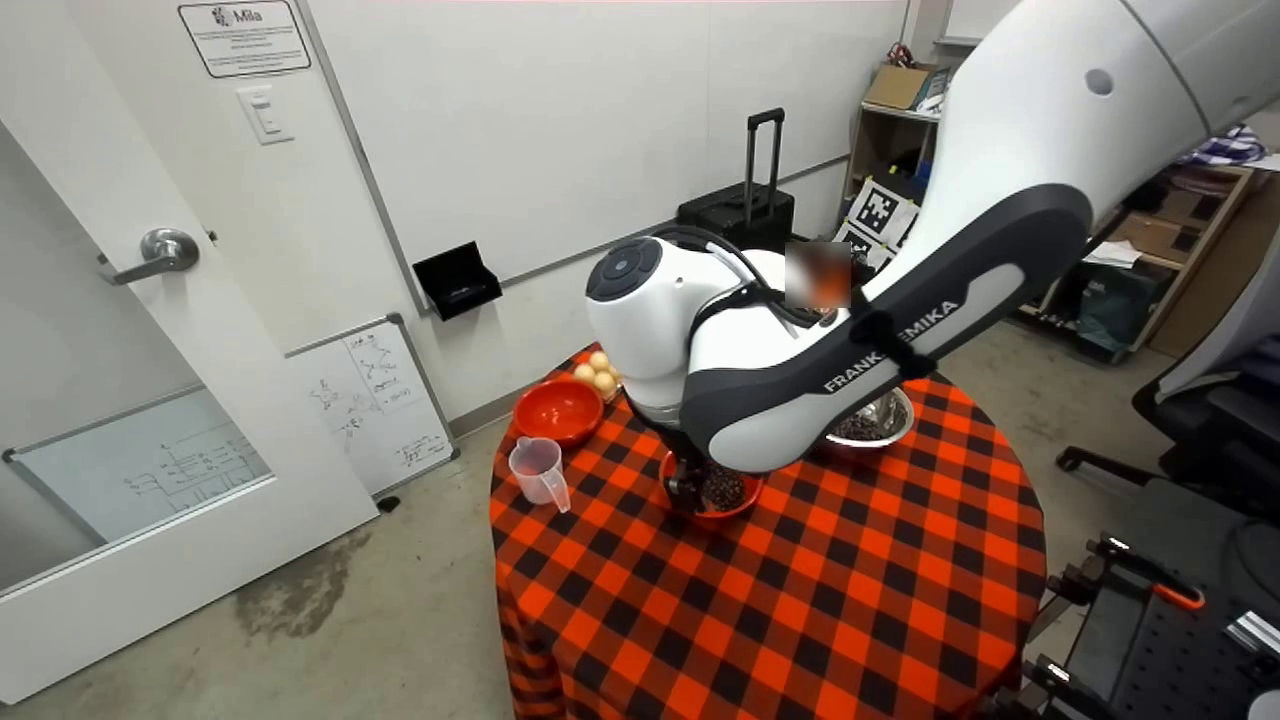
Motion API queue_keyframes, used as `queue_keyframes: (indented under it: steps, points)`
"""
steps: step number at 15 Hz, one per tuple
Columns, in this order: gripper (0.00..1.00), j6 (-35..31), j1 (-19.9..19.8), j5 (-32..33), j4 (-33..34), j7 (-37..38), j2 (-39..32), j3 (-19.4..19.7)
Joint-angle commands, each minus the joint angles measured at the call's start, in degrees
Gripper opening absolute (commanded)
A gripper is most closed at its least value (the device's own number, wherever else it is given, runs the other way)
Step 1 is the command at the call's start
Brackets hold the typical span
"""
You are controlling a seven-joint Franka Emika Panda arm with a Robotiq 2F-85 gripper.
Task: Pour the contents in the red bowl into the silver bowl.
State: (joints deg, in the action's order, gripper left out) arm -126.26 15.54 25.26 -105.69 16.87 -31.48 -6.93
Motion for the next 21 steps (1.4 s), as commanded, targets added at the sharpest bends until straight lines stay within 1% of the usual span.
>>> queue_keyframes:
  steps: [1, 4, 6, 12, 17, 21]
  points:
    - [1.00, 0.61, 2.65, 0.48, 7.49, -0.20, -6.87, 3.28]
    - [1.00, 0.57, 3.07, 0.04, 11.41, -0.35, -11.33, 5.36]
    - [1.00, 0.78, 2.80, -0.96, 13.72, -0.49, -13.91, 6.08]
    - [1.00, 2.52, 2.15, -5.65, 19.90, -0.08, -20.00, 7.02]
    - [1.00, 3.96, 2.52, -8.84, 23.59, 0.09, -23.26, 7.22]
    - [1.00, 4.53, 3.29, -8.10, 24.98, 0.49, -25.75, 8.20]
